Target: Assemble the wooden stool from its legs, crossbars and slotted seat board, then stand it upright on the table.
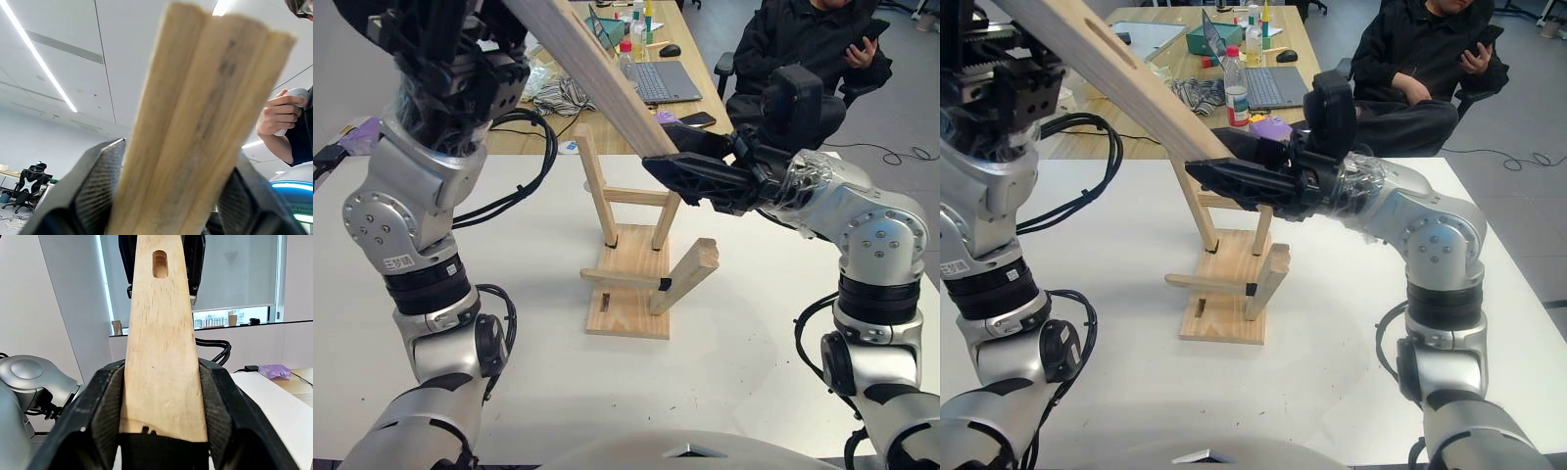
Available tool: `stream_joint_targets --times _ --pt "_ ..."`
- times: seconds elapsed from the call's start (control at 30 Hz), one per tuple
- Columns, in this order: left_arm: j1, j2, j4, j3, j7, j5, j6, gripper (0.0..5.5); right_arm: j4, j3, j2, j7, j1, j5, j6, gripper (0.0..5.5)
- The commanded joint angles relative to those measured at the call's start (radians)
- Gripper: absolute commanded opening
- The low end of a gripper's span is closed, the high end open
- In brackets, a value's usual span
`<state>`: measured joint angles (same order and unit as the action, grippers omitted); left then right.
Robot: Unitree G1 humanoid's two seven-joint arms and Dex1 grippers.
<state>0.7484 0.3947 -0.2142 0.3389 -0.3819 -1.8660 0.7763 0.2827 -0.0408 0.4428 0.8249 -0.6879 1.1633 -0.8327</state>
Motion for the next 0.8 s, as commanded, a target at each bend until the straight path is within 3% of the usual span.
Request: stream_joint_targets --times 0.03,0.23,0.37,0.53,0.63,0.8 --pt "-0.009 0.017 0.005 -0.013 -0.020 -0.012 0.023 2.62 -0.011 -0.010 -0.015 -0.003 0.000 -0.017 0.011 2.03" --pt "0.003 0.086 0.046 0.023 -0.058 0.014 0.038 2.58 -0.002 0.017 0.001 -0.004 -0.004 -0.074 0.012 2.03" --pt "0.071 0.228 0.213 0.104 -0.125 0.072 0.058 2.34 0.004 0.120 0.041 0.013 0.047 -0.258 0.064 3.05" --pt "-0.020 0.358 0.344 0.109 -0.316 0.299 0.088 2.03 -0.040 0.161 0.085 0.052 0.080 -0.434 0.146 3.24" --pt "-0.145 0.337 0.343 0.083 -0.425 0.448 0.053 2.03 -0.056 0.149 0.097 0.087 0.079 -0.458 0.157 3.24" --pt "-0.366 0.204 0.311 0.039 -0.530 0.682 -0.124 2.03 -0.092 0.152 0.138 0.164 0.054 -0.495 0.170 3.24"
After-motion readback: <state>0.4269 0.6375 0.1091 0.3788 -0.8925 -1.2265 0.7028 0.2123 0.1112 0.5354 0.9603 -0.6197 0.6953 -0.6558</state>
